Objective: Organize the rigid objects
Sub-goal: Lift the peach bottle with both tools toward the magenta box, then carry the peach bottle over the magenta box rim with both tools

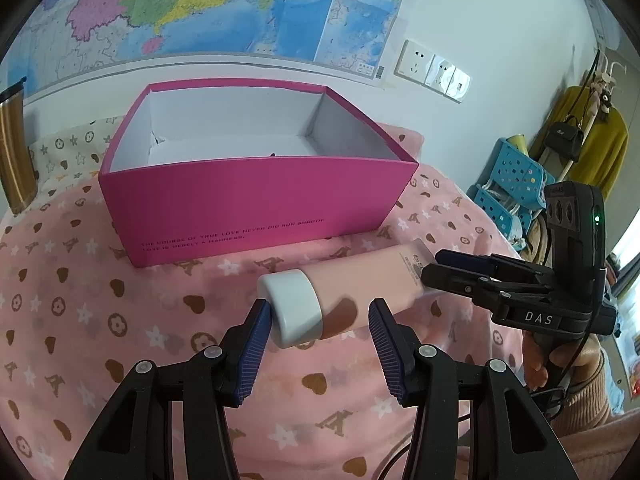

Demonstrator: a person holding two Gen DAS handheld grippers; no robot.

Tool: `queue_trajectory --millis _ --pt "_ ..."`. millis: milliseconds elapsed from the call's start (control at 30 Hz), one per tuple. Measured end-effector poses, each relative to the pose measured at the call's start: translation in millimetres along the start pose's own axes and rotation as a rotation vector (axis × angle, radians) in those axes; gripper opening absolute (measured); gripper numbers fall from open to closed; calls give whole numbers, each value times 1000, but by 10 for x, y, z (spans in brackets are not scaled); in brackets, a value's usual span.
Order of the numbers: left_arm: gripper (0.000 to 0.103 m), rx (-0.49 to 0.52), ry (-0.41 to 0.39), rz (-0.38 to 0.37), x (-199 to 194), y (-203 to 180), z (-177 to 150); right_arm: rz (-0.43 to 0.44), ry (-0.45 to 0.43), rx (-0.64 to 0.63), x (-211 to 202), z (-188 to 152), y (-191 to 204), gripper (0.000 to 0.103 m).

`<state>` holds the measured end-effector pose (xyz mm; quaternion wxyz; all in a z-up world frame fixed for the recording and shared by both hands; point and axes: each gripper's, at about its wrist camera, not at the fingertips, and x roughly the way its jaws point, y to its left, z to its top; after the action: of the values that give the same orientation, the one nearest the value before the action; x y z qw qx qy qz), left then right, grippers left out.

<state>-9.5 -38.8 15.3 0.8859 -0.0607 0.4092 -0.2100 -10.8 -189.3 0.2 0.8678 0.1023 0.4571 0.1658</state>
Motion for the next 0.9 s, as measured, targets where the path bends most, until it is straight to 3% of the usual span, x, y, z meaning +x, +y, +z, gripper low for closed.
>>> queue_trajectory --millis 900 --pt "51 17 -42 3 -80 -17 105 2 -50 -33 -96 139 25 55"
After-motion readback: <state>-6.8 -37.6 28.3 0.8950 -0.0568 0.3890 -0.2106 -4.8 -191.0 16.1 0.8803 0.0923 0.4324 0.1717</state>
